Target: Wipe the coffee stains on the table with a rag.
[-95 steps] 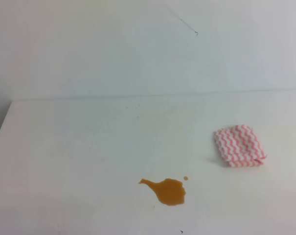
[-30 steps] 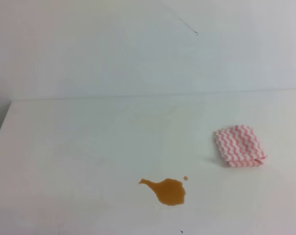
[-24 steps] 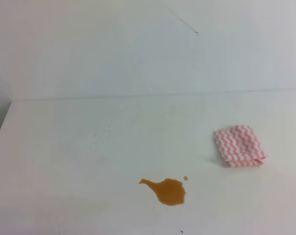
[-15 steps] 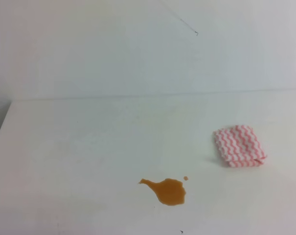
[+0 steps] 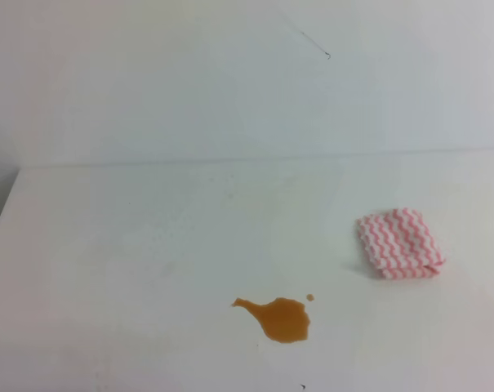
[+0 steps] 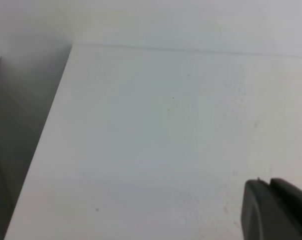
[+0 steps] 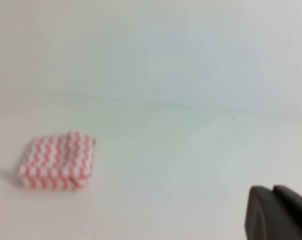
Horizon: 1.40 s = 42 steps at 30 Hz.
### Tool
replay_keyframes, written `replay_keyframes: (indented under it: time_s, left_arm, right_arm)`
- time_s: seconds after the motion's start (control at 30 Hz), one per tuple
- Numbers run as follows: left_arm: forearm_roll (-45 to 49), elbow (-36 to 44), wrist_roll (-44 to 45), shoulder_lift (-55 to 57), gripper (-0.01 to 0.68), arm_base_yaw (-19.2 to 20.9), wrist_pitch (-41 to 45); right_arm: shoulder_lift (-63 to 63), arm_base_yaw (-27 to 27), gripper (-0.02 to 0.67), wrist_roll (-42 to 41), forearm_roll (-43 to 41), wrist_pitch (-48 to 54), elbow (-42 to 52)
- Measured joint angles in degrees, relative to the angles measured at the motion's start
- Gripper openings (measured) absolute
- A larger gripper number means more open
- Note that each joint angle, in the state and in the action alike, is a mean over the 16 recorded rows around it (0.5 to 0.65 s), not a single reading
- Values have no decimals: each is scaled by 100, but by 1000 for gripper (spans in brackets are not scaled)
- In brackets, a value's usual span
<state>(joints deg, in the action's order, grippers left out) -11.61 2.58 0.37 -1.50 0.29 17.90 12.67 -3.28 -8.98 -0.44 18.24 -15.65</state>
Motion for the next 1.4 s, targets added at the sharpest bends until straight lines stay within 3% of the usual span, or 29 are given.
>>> replay_keyframes:
  time_s: [0.27,0.7,0.87,1.17,1.4]
  left_arm:
    - [0,0,0,0,0,0,0]
    - [0,0,0,0,0,0,0]
    - [0,0,0,0,0,0,0]
    - [0,0,0,0,0,0,0]
    - [0,0,0,0,0,0,0]
  right_arm:
    - [1240,0,-4,-274,250,772,-359]
    - [2132,0,-4,-576,1188,513,-379]
    - [2155,0,-4,-1551,2173,507,-379]
    - [2155,0,-4,-4301,4510,898,-352]
    - [2155,0,-4,-5492,5385,1116,-264]
